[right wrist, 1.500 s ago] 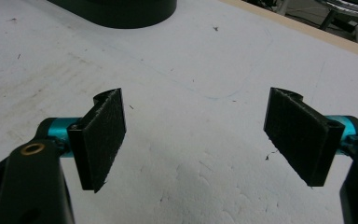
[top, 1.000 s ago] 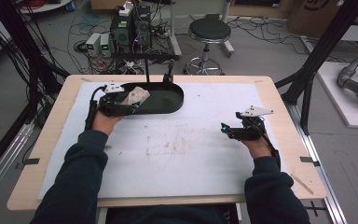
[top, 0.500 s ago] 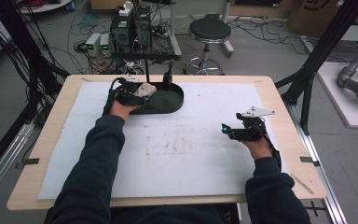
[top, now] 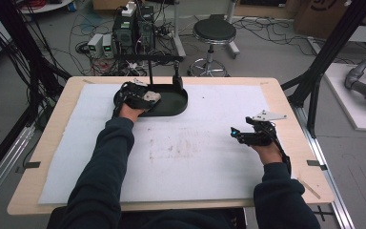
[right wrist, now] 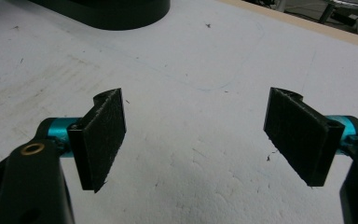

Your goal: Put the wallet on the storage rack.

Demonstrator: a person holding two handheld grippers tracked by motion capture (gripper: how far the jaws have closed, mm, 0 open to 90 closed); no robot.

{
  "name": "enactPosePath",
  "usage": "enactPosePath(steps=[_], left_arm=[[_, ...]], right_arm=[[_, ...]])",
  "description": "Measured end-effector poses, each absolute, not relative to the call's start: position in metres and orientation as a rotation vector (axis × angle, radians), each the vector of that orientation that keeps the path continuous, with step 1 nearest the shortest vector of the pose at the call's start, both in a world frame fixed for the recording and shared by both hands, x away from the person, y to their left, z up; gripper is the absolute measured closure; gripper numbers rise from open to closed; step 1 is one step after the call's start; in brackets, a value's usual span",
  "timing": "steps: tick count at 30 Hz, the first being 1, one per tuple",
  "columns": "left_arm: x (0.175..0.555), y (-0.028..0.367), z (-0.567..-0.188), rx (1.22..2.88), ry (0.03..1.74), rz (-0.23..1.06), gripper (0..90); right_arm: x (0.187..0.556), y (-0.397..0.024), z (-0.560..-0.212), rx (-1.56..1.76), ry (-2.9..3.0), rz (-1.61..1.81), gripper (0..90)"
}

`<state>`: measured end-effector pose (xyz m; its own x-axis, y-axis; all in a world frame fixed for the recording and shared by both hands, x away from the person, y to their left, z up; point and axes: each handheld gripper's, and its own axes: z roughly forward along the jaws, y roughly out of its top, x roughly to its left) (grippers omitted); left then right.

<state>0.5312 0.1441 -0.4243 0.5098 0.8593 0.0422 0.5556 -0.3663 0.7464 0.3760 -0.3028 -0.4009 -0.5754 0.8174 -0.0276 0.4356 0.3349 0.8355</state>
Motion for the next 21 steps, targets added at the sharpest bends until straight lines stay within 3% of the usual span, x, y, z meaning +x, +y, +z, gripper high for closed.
enactPosePath(steps=[8, 12, 21], left_arm=[[0.512, 0.156, -0.398, 1.954, 1.117, 0.521, 32.1], [0.493, 0.165, -0.383, 1.877, 1.067, 0.478, 27.0], [0.435, 0.195, -0.362, 1.708, 0.959, 0.525, 23.3]], right_arm=[[0.375, -0.304, -0.401, 1.104, 2.157, 1.151, 21.2], [0.374, -0.306, -0.401, 1.099, 2.156, 1.152, 21.2], [0.372, -0.310, -0.401, 1.092, 2.149, 1.167, 21.2]])
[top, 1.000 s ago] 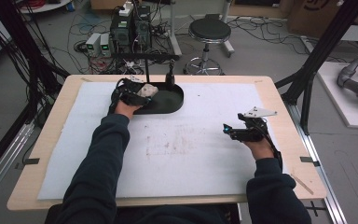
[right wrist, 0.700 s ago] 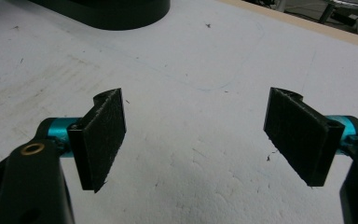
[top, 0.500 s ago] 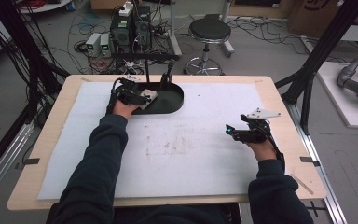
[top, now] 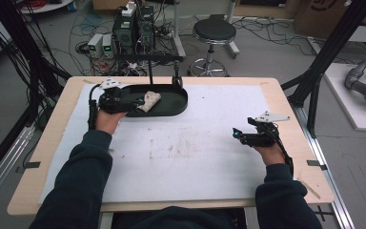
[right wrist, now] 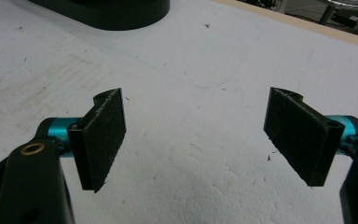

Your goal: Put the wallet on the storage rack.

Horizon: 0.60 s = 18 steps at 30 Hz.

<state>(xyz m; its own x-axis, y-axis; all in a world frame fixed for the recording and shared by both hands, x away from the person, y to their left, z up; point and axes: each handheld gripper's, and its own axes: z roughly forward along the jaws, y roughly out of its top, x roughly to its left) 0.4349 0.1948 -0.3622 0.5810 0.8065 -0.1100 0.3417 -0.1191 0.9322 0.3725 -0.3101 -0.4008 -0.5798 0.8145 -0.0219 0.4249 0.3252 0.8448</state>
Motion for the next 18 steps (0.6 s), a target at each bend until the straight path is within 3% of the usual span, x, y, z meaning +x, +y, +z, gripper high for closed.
enactPosePath(steps=[10, 18], left_arm=[[0.374, 0.215, -0.385, 1.608, 0.896, 0.609, 23.5], [0.354, 0.228, -0.393, 1.584, 0.928, 0.610, 20.1]], right_arm=[[0.373, -0.311, -0.400, 1.083, 2.148, 1.190, 21.2], [0.370, -0.304, -0.398, 1.047, 2.163, 1.181, 21.2]])
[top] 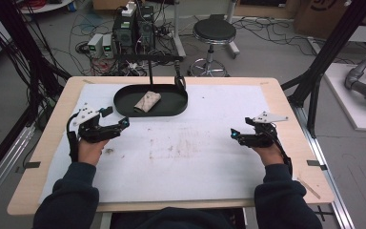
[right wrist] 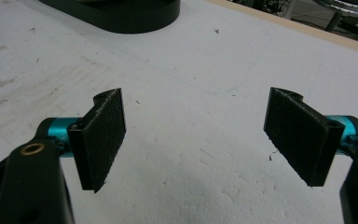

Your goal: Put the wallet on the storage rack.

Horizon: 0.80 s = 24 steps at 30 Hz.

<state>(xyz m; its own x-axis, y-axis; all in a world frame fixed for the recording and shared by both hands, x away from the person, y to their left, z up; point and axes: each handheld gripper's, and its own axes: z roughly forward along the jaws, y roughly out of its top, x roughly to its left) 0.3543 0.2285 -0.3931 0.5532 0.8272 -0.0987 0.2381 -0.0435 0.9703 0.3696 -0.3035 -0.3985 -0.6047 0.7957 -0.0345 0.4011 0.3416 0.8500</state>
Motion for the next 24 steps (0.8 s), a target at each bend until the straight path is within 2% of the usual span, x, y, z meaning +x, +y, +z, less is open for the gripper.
enactPosePath(steps=[24], left_arm=[[0.351, 0.241, -0.406, 1.577, 0.976, 0.613, 21.4]], right_arm=[[0.370, -0.302, -0.400, 1.037, 2.155, 1.162, 21.2]])
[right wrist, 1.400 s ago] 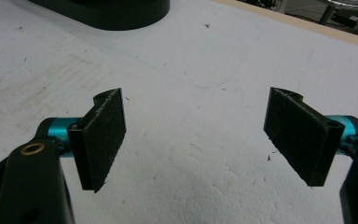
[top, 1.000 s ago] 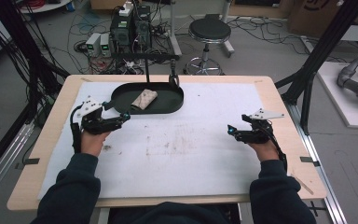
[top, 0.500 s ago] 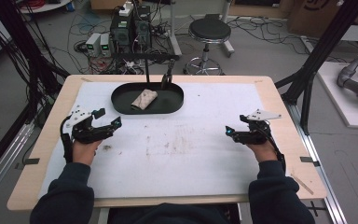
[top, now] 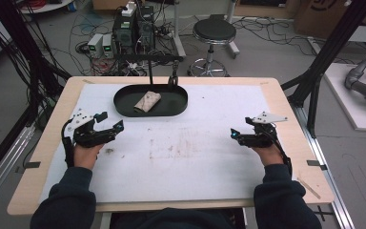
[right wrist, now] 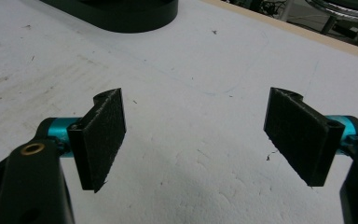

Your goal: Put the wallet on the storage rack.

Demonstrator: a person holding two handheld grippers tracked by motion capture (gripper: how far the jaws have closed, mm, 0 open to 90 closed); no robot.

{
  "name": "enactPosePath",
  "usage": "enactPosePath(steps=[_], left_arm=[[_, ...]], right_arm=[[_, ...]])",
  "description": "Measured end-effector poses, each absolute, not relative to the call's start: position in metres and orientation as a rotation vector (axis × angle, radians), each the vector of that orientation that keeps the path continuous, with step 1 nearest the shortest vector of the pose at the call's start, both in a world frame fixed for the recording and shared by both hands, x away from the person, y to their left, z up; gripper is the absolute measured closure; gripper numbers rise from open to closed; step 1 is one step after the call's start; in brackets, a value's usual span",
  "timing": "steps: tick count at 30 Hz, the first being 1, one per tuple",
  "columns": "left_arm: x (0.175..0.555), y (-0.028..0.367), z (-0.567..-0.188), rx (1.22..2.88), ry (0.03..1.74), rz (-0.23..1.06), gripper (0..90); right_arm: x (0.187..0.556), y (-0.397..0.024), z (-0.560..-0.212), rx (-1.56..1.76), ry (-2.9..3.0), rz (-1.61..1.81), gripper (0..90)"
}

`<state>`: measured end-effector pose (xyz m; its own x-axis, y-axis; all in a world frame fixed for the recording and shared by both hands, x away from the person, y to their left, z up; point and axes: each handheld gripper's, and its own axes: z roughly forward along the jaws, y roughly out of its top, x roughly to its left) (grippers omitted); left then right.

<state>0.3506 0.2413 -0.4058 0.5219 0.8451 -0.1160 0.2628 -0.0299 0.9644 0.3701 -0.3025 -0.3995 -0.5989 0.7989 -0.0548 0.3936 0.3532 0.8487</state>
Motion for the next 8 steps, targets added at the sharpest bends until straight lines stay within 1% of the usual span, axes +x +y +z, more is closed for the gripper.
enactPosePath(steps=[6, 8], left_arm=[[0.3510, 0.2429, -0.4067, 1.575, 0.990, 0.601, 21.7], [0.3511, 0.2430, -0.4068, 1.575, 0.988, 0.598, 23.7]], right_arm=[[0.3712, -0.3024, -0.4003, 1.042, 2.160, 1.164, 21.2], [0.3716, -0.3029, -0.4003, 1.043, 2.160, 1.163, 21.2]])
